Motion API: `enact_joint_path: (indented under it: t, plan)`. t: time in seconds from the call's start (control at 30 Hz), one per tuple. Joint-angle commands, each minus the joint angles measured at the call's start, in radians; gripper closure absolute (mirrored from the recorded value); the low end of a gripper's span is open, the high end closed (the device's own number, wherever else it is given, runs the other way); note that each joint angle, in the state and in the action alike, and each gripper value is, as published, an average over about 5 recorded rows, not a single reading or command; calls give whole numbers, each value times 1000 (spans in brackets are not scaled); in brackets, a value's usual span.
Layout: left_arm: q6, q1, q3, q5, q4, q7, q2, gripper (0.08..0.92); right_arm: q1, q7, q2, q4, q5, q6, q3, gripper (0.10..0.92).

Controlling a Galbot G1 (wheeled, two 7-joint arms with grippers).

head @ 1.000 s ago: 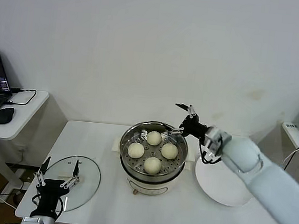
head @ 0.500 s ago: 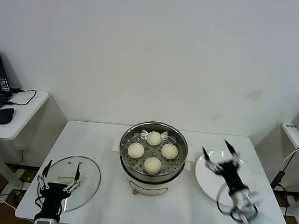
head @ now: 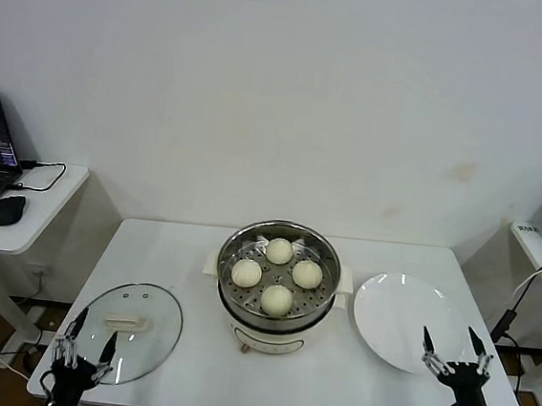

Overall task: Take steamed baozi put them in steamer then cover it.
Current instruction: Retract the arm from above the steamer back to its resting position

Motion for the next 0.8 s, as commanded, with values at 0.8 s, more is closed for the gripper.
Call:
enact_joint_path:
  t: [0.8]
  plan:
    - [-31,-340,54,359,401,27,110,177,-64,4,90,-16,-35,22,53,203]
